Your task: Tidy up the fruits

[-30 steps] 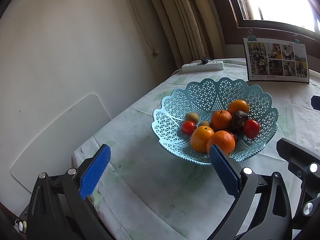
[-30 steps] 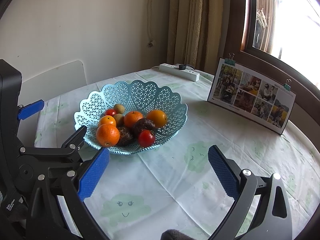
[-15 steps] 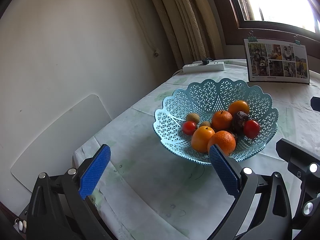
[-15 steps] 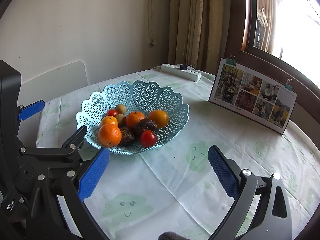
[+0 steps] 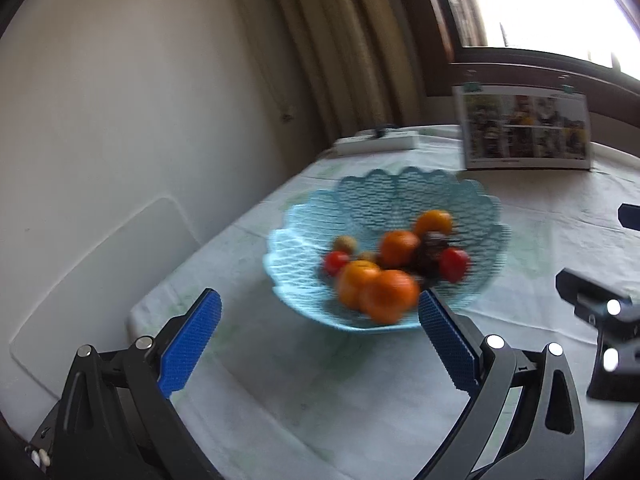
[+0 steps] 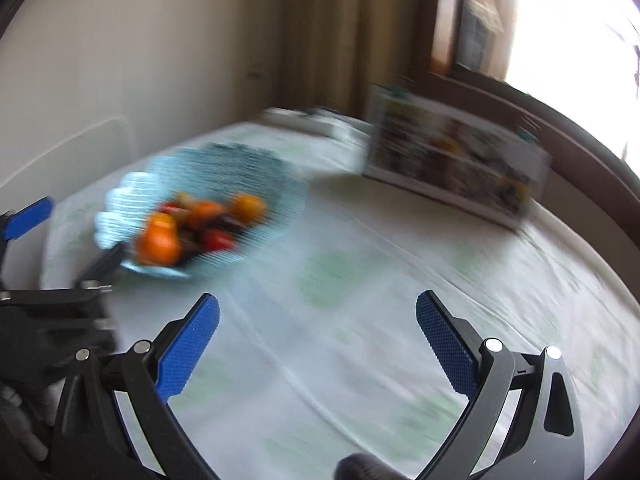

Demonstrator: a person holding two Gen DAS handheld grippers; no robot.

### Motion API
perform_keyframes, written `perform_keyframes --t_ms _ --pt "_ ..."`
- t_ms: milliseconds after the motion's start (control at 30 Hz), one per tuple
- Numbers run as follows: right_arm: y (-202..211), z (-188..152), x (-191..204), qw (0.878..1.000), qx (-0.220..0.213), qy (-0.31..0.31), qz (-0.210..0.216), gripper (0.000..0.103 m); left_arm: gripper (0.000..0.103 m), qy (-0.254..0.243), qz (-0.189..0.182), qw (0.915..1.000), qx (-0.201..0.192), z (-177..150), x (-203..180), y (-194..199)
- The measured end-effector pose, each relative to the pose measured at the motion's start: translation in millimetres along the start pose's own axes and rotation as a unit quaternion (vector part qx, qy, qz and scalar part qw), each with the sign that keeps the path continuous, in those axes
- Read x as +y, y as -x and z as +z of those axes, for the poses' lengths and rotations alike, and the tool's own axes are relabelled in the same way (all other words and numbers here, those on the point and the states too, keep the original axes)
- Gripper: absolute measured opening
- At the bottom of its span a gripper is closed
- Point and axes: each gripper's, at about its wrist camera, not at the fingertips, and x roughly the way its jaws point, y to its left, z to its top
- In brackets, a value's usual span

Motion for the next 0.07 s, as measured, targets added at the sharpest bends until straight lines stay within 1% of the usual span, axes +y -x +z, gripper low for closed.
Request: perform_keyframes --t_ms 67 --pt "5.7 -15.6 -32.6 0.999 0.015 -0.035 -0.028 0.098 0.100 -0.009 -0.048 0.9988 0.006 1.9 -23.4 4.6"
